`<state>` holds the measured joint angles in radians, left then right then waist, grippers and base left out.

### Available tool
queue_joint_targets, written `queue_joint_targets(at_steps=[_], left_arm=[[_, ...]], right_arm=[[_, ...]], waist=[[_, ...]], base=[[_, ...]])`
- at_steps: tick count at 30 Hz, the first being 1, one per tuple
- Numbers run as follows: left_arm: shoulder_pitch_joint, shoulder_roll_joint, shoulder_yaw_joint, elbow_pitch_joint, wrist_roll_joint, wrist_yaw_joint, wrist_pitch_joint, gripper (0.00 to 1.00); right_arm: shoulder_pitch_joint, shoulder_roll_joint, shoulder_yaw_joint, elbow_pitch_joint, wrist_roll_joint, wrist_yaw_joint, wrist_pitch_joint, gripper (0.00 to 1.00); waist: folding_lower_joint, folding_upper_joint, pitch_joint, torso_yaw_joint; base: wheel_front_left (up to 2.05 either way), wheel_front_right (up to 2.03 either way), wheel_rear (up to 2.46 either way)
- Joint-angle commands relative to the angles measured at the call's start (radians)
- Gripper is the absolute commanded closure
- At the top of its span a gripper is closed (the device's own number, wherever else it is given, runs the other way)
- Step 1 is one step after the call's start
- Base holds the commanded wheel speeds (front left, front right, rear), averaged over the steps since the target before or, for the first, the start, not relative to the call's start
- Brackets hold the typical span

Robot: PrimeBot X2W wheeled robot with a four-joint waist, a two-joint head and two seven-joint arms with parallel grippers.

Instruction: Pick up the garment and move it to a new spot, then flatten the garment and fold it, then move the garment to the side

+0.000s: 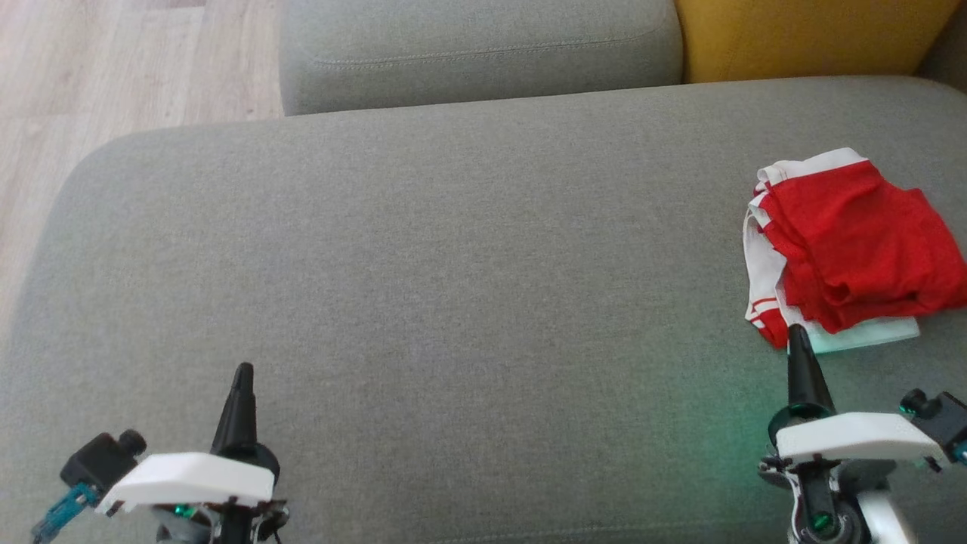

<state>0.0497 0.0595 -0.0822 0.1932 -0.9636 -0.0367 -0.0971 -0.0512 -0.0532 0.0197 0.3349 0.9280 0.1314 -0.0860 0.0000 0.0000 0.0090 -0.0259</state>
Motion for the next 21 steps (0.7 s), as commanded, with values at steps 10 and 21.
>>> queue_joint_targets(at_steps=[10, 21], left_arm=[[-0.079, 0.019, 0.051, -0.015, -0.139, -0.023, 0.033, 1.00], [-0.094, 0.020, 0.071, -0.001, -0.251, -0.037, 0.062, 1.00]], right_arm=[[-0.048, -0.019, -0.015, -0.050, 0.146, 0.000, 0.034, 1.00], [-0.050, -0.019, -0.033, -0.058, 0.261, -0.001, 0.063, 1.00]], waist=[[0.0000, 0.0000, -0.001, 0.005], [0.0000, 0.0000, -0.002, 0.009]], base=[[0.00, 0.00, 0.00], [0.00, 0.00, 0.00]])
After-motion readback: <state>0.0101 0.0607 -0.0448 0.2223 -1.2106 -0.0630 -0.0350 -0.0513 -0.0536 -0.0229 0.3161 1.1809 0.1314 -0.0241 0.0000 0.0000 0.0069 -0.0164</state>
